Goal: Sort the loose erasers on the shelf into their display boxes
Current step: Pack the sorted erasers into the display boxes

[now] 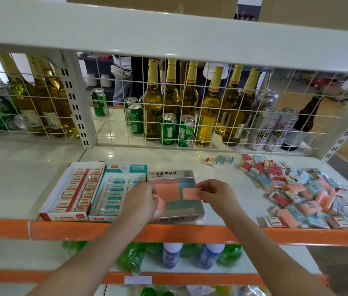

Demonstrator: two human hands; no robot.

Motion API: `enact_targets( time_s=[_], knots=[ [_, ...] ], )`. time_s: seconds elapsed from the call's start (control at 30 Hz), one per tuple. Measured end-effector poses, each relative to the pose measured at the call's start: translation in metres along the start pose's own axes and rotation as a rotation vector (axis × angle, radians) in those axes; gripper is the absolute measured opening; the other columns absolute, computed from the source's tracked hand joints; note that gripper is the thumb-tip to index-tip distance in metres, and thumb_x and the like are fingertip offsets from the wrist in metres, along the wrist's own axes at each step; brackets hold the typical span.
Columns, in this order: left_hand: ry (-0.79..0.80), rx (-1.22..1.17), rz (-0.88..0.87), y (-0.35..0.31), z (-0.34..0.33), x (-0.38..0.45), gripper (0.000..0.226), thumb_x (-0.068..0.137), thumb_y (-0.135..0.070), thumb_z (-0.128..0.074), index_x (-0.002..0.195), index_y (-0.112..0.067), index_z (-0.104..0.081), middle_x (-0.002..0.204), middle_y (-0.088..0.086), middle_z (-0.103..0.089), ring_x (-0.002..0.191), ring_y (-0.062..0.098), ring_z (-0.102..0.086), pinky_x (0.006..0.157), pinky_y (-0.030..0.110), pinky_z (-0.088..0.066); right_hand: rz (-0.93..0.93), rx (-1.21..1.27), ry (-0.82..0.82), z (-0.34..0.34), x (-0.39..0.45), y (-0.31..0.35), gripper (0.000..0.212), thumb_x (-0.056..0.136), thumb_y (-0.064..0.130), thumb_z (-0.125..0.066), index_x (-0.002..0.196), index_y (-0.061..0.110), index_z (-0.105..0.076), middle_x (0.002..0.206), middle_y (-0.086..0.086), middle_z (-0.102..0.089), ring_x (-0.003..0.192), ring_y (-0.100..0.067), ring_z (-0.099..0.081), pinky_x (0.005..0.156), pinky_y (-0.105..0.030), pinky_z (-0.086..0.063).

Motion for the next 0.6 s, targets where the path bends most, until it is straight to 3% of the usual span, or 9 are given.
enact_targets(
  time_s=[0.27, 0.6],
  knots=[
    [-0.021, 0.183, -0.034, 0.003, 0.003, 0.003, 0.019, 0.085, -0.02, -0.063, 0.104, -0.022, -0.064, 0.107, -0.003, -0.06, 0.096, 0.012, -0.055, 0.08, 0.025, -0.048, 0.008, -0.034, 0.025, -0.002, -0.001, 0.0, 0.012, 0.083, 0.001, -0.06, 0.087, 0.012, -0.065, 0.072, 0.003, -0.062, 0.063, -0.008, -0.054, 0.059, -0.015, -0.045],
    [0.0, 0.18, -0.011, 0.009, 0.006, 0.009, 0.029, 0.086, -0.02, -0.061, 0.114, -0.024, -0.059, 0.118, 0.0, -0.053, 0.104, 0.015, -0.052, 0.081, 0.026, -0.046, 0.083, -0.219, 0.07, -0.015, -0.002, 0.005, 0.011, 0.083, 0.007, -0.063, 0.092, 0.012, -0.068, 0.079, 0.001, -0.062, 0.069, -0.009, -0.054, 0.06, -0.011, -0.042]
  ],
)
Point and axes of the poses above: each hand's wrist, its own x-axis towards the middle knuckle, its own z-axis out of the back of the hand, y = z × x, the point moved 5 cm from there along x, towards the middle knuckle
